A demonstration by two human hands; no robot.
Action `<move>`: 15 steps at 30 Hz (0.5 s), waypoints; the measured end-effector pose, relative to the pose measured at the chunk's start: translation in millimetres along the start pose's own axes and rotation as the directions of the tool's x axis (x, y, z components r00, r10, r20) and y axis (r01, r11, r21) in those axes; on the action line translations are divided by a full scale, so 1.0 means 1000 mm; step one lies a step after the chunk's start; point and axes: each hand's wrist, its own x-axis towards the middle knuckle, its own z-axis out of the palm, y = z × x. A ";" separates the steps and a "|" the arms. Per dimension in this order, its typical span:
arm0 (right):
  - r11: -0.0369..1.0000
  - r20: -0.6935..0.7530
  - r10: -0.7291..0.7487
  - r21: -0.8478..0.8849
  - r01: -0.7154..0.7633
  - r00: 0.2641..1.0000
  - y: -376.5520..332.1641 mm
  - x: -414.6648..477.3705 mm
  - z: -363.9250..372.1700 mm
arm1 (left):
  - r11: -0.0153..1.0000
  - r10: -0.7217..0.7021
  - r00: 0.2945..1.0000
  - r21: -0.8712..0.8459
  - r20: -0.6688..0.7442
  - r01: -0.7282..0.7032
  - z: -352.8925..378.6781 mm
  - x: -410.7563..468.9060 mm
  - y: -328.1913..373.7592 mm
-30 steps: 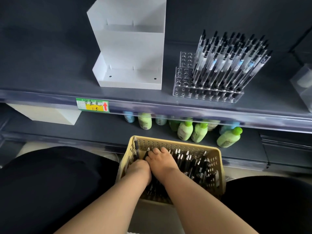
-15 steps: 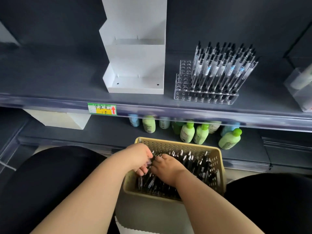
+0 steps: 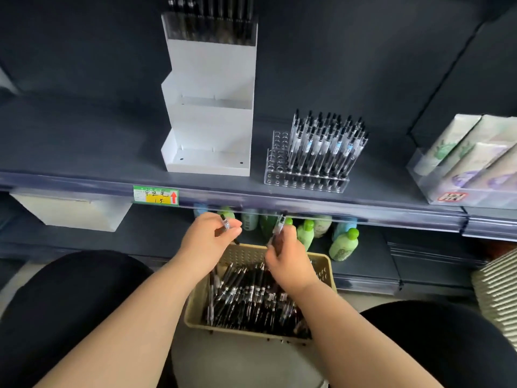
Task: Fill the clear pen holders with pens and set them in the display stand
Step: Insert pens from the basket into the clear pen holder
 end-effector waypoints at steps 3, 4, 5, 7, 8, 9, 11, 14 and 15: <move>0.977 -0.127 0.006 0.211 0.021 0.992 -0.028 0.008 -0.022 | 0.996 0.051 0.996 -0.063 -0.069 -0.055 -0.001 0.003 0.015; 0.968 -0.166 0.007 0.249 0.035 0.986 -0.037 0.013 -0.030 | 0.993 0.066 0.992 -0.090 -0.104 -0.075 -0.003 0.005 0.021; 0.962 -0.210 0.005 0.267 0.052 0.978 -0.045 0.018 -0.037 | 0.988 0.076 0.987 -0.121 -0.145 -0.094 -0.005 0.008 0.028; 0.963 -0.317 -0.005 0.254 0.090 0.948 -0.059 0.030 -0.055 | 0.972 0.087 0.972 -0.196 -0.220 -0.131 -0.012 0.018 0.042; 0.962 -0.363 -0.010 0.250 0.108 0.932 -0.066 0.036 -0.065 | 0.965 0.094 0.963 -0.217 -0.252 -0.151 -0.016 0.023 0.048; 0.960 -0.397 -0.018 0.251 0.127 0.918 -0.073 0.043 -0.075 | 0.961 0.104 0.954 -0.219 -0.282 -0.170 -0.020 0.030 0.055; 0.952 -0.436 -0.038 0.258 0.165 0.899 -0.084 0.057 -0.094 | 0.953 0.134 0.936 -0.216 -0.324 -0.212 -0.027 0.045 0.066; 0.934 -0.490 -0.078 0.267 0.235 0.868 -0.100 0.078 -0.121 | 0.932 0.183 0.918 -0.234 -0.351 -0.275 -0.034 0.071 0.082; 0.928 -0.497 -0.092 0.271 0.256 0.863 -0.104 0.085 -0.128 | 0.927 0.203 0.914 -0.231 -0.351 -0.295 -0.034 0.081 0.088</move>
